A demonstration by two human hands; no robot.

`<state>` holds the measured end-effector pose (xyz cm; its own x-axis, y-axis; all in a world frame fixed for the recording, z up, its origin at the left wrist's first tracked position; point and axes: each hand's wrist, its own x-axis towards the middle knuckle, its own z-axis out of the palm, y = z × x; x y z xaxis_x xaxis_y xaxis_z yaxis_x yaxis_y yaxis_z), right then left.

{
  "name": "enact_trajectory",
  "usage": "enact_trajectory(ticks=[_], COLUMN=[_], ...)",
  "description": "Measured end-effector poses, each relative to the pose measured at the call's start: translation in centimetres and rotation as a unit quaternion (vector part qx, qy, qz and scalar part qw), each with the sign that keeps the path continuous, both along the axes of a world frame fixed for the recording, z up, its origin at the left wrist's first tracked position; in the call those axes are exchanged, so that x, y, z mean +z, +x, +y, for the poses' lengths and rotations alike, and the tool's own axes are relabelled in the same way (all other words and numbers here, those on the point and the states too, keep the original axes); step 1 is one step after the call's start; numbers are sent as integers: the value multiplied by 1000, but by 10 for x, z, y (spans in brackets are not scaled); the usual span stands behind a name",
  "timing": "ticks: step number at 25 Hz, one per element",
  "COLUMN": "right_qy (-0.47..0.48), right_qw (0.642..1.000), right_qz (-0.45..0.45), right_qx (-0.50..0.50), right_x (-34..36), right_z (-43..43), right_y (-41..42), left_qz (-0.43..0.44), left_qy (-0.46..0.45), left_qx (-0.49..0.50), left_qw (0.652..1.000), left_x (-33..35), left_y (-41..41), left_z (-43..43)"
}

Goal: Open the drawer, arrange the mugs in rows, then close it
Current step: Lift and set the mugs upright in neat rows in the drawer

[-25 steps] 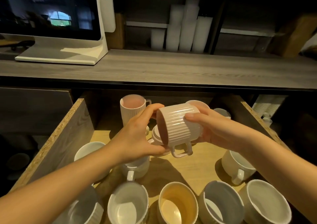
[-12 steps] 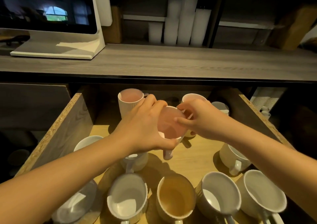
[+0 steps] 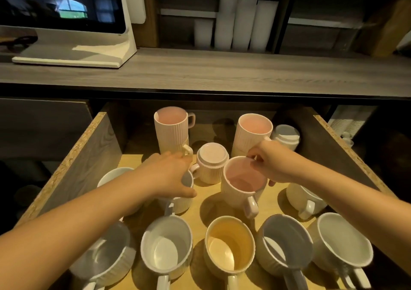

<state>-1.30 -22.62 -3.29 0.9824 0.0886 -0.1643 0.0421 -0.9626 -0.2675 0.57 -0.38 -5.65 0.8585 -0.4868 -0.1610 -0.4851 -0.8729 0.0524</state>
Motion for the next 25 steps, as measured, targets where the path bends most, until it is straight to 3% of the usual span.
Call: enact_trajectory(ticks=[3, 8, 25], right_qy=[4, 15, 32], right_qw=[1000, 999, 999], right_qz=[30, 43, 22], right_qx=[-3, -11, -35], right_x=[-15, -37, -53], right_z=[2, 17, 33], right_y=[7, 19, 24], left_qz=[32, 49, 12], left_qy=[34, -4, -16], left_qx=[11, 20, 18], left_qw=[999, 999, 1000], left_x=[-9, -15, -22], left_y=[5, 9, 12], left_z=[9, 15, 19])
